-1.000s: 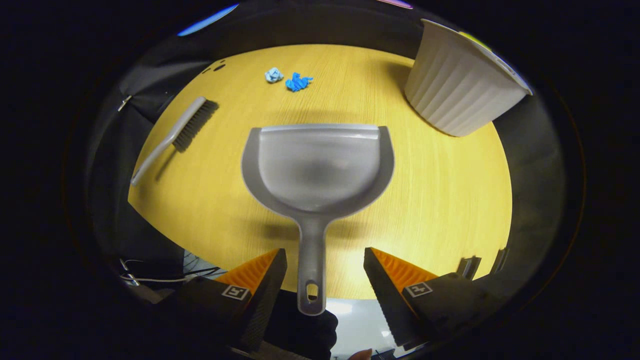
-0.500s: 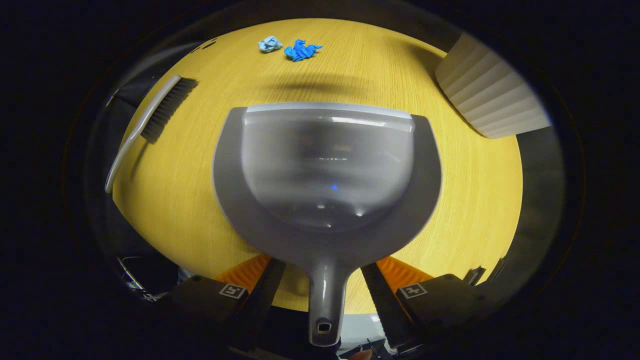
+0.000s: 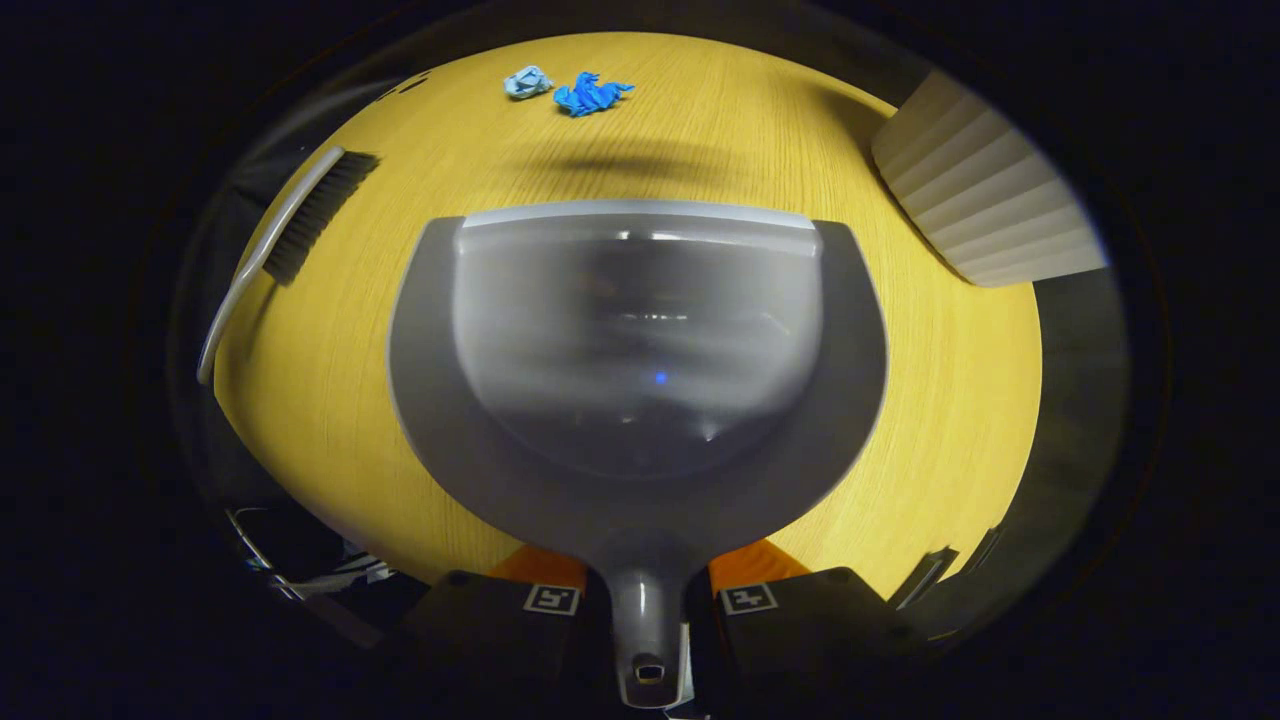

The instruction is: Pick up the small broom and dustpan from the desktop, sweep the trash into the dustpan with the broom, and then empty the trash into the garbage bin.

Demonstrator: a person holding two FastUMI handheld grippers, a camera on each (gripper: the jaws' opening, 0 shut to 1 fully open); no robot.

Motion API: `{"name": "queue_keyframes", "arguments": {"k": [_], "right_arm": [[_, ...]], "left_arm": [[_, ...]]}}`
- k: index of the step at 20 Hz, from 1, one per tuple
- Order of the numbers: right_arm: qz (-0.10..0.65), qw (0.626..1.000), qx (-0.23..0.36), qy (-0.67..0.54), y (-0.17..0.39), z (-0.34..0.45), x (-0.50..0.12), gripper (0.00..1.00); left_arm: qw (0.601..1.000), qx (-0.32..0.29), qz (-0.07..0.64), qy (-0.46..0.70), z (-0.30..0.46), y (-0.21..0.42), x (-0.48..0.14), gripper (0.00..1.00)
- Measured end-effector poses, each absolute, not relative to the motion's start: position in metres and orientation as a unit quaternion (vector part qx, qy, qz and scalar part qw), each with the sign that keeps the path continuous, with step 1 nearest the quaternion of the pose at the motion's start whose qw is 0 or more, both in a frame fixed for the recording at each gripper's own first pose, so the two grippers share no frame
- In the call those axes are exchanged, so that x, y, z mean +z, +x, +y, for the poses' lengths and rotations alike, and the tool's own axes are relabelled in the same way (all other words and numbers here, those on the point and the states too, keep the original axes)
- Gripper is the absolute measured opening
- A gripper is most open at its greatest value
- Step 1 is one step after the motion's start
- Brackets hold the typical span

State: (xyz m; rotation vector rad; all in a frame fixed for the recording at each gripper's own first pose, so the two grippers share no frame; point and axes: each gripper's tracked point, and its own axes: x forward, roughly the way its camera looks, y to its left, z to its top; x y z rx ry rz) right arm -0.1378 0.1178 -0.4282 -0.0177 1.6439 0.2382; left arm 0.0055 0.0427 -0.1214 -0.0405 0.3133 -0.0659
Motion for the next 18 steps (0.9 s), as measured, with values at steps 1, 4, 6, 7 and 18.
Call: {"name": "queue_keyframes", "arguments": {"k": [1, 4, 6, 7, 18], "right_arm": [[0.73, 0.674, 0.111, -0.014, -0.141, 0.115, -0.427, 0.36], [0.728, 0.675, 0.118, -0.017, -0.142, 0.112, -0.429, 0.36], [0.724, 0.678, 0.123, -0.018, -0.141, 0.11, -0.429, 0.36], [0.722, 0.681, 0.124, -0.017, -0.141, 0.109, -0.429, 0.36], [0.71, 0.691, 0.131, 0.006, -0.131, 0.109, -0.428, 0.36]], "left_arm": [[0.983, -0.047, 0.176, -0.03, 0.04, 0.009, -0.128, 0.95], [0.96, -0.075, 0.265, -0.057, 0.039, 0.022, -0.171, 0.95], [0.934, -0.084, 0.343, -0.054, 0.044, 0.023, -0.208, 0.95], [0.92, -0.087, 0.38, -0.045, 0.047, 0.023, -0.227, 0.95], [0.798, -0.101, 0.594, 0.03, 0.056, 0.028, -0.343, 0.95]]}}
